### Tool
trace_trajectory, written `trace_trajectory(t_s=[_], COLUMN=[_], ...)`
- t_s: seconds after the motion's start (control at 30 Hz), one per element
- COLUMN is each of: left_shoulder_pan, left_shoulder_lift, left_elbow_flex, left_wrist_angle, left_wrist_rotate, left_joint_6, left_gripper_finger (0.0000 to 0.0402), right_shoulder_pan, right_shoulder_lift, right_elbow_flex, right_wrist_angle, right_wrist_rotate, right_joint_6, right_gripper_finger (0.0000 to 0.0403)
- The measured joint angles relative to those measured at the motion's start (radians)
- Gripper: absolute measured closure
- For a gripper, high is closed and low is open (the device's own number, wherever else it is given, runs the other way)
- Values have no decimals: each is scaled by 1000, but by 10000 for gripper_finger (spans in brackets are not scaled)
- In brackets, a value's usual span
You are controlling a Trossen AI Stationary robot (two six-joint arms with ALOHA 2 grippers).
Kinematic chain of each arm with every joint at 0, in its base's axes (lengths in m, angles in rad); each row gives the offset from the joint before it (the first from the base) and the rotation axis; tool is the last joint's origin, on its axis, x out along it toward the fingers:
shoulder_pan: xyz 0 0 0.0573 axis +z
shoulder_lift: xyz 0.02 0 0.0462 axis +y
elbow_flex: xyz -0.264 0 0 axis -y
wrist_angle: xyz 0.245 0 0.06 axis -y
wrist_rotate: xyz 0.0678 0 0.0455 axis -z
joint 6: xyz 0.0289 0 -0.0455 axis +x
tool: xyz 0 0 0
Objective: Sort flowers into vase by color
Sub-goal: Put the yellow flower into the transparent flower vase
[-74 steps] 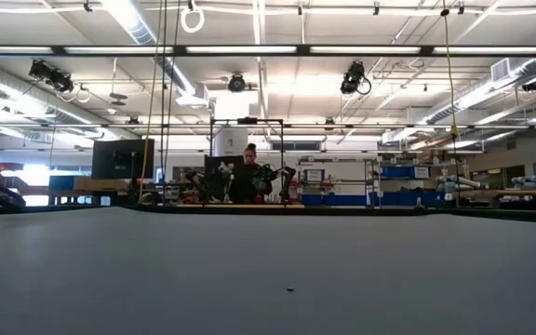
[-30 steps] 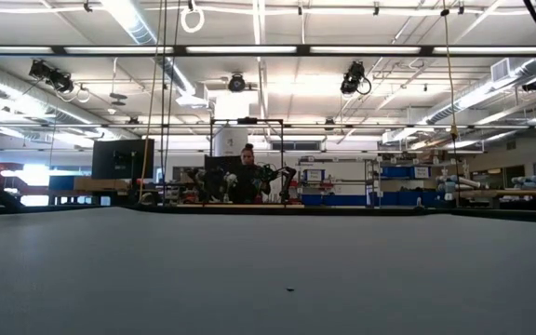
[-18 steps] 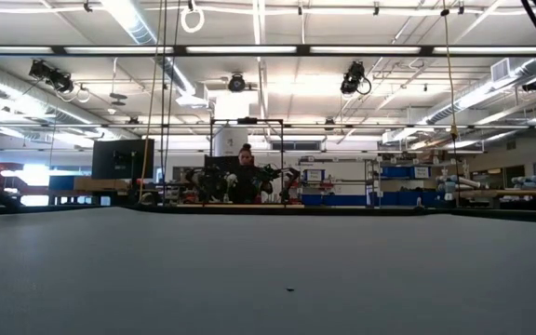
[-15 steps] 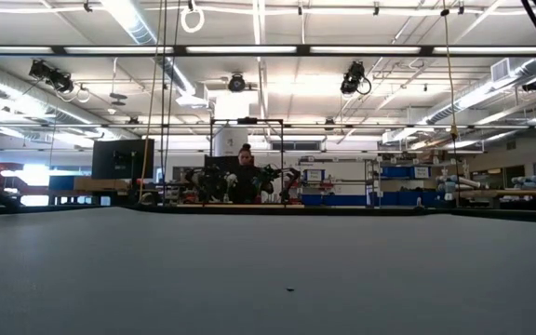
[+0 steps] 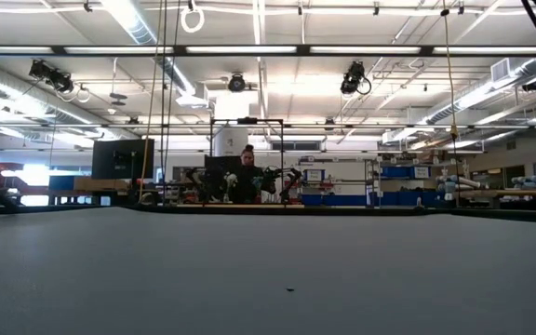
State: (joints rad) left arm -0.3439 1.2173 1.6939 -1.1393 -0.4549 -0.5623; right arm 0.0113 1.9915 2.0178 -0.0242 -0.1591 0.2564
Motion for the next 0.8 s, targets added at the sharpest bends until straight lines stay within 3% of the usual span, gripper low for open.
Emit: trace_trajectory(t_s=[0.17,0.33,0.5,0.8], left_shoulder_pan=[-2,-102,-324,-758], left_shoulder_lift=[-14,-84,-147,-220], left_elbow_flex=[0,1,1,0], left_wrist_angle=[-4,-28,-222,-241], left_wrist_rotate=[-9,-188,-319,-250], left_joint_6=[34,19,-133,-59], left_gripper_finger=[390,392,392,392], right_shoulder_pan=[-6,-13,-7,13], right_shoulder_lift=[-2,-30,-66,-71], right_elbow_flex=[0,0,0,0], right_wrist_angle=[5,-1,-30,-142], right_wrist_rotate=[1,111,234,350], right_joint_6=[12,80,111,161], right_gripper_finger=[348,279,251,252])
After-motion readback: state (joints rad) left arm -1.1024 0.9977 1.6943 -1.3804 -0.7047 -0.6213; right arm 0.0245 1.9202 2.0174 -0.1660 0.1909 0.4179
